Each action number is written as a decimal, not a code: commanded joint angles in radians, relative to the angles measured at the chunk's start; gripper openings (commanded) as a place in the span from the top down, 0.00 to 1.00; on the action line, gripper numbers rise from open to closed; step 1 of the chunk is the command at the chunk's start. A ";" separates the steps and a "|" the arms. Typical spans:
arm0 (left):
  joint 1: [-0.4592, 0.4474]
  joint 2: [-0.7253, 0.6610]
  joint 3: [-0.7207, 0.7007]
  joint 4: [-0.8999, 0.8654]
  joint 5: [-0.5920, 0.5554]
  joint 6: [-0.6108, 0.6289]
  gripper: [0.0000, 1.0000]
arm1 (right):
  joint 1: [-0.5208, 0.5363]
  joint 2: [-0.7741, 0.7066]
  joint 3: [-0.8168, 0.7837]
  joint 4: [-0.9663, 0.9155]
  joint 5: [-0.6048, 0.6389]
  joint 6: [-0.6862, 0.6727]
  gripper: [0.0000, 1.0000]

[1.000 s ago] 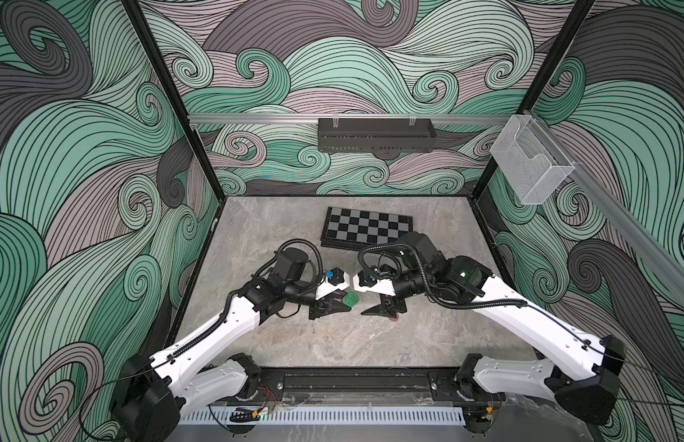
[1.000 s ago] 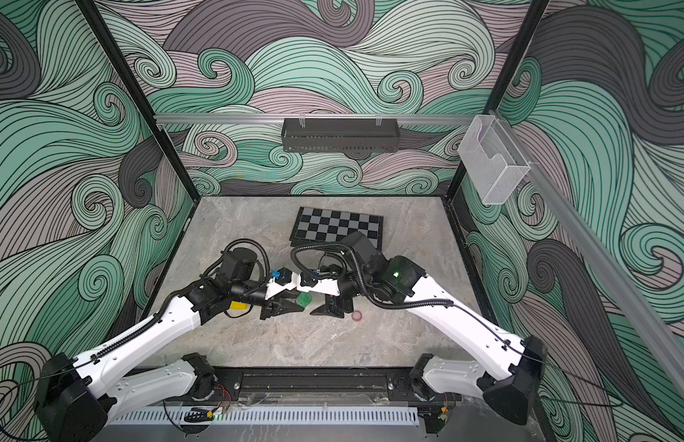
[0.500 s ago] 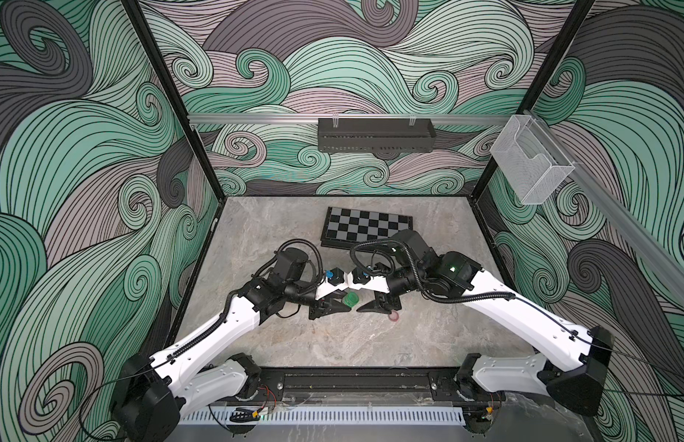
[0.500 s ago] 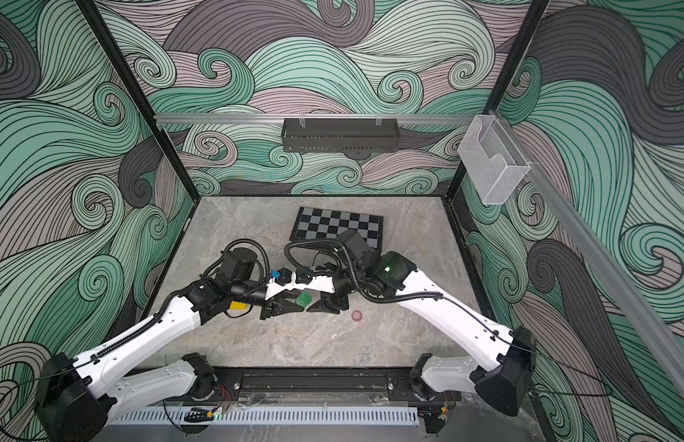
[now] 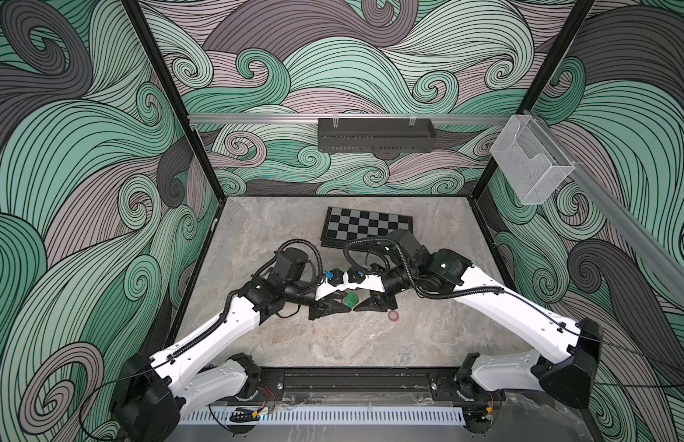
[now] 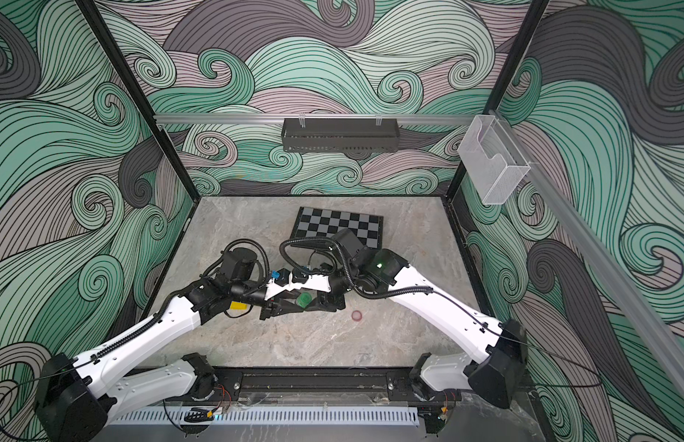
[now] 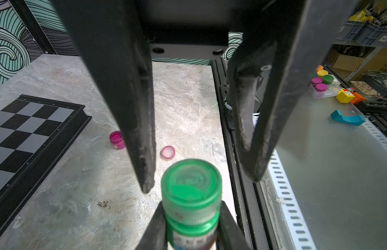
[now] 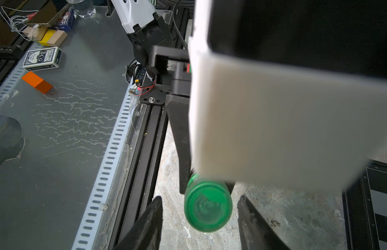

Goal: Close the paint jar lid
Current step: Screw the lid onto the paint jar.

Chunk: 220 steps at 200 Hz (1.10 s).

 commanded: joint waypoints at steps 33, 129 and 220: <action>0.005 0.002 0.040 -0.020 0.038 0.032 0.89 | -0.003 0.036 0.037 0.013 -0.030 -0.024 0.55; 0.005 -0.018 0.037 0.000 0.016 0.029 0.89 | 0.001 0.066 0.043 0.005 -0.026 0.031 0.76; 0.005 -0.103 -0.011 0.121 -0.094 -0.018 0.89 | 0.001 0.089 0.009 0.154 0.078 0.376 0.79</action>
